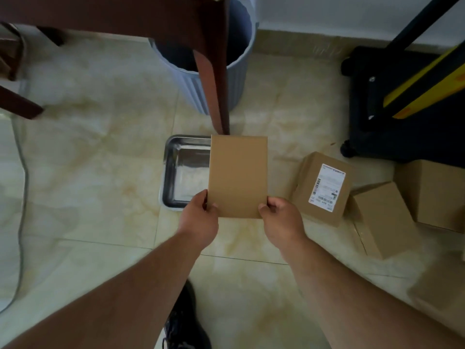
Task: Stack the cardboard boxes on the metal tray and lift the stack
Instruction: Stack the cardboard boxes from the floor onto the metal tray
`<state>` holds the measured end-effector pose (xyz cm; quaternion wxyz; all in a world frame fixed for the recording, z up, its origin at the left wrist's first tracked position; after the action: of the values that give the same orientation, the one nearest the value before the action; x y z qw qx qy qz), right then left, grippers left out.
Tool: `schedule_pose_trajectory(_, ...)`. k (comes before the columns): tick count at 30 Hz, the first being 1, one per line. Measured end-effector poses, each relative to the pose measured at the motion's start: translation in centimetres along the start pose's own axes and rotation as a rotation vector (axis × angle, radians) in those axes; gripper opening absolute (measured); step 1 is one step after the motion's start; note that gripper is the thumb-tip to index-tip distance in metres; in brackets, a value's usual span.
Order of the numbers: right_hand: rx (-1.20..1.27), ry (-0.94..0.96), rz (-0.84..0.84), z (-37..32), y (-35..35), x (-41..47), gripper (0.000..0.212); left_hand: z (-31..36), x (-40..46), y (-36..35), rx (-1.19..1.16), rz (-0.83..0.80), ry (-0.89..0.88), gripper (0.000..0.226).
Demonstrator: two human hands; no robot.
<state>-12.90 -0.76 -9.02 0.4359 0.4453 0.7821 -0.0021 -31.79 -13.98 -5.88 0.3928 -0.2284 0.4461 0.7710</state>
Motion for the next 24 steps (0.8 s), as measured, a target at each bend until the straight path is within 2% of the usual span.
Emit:
schedule_pose_trajectory(4, 0.000, 0.002, -0.001, -0.5, -3.7, 0.5, 0.016, -2.3, 2.0, 2.4, -0.017, 0.010, 0.010, 0.040)
schedule_pose_trajectory(6, -0.008, -0.005, -0.010, -0.8, -5.5, 0.8, 0.022, -3.4, 3.0, 3.5, -0.020, 0.027, 0.018, 0.038)
schedule_pose_trajectory(10, -0.014, 0.009, -0.042, -1.4, -9.1, 1.8, 0.015, -5.4, 5.0, 5.3, -0.023, 0.044, 0.029, 0.040)
schedule_pose_trajectory(14, -0.006, -0.001, -0.060, -1.9, -11.3, 2.8, 0.022, -6.8, 6.9, 6.1, -0.038, 0.051, 0.034, 0.043)
schedule_pose_trajectory(24, -0.054, -0.021, -0.046, 0.0, -16.2, 6.8, 0.023, -10.5, 13.0, 5.7, -0.029, 0.040, 0.048, 0.049)
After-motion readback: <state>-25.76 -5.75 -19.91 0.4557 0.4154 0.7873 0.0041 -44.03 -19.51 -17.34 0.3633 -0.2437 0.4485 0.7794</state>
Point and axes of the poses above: each hand's wrist, its own x-axis towards the middle knuckle, its own y-axis out of the back of the hand, z = x × y, the point moved 10 cm from there along x, towards the middle knuckle, and after that the axes turned 3 degrees about x, right-handed, at the moved point
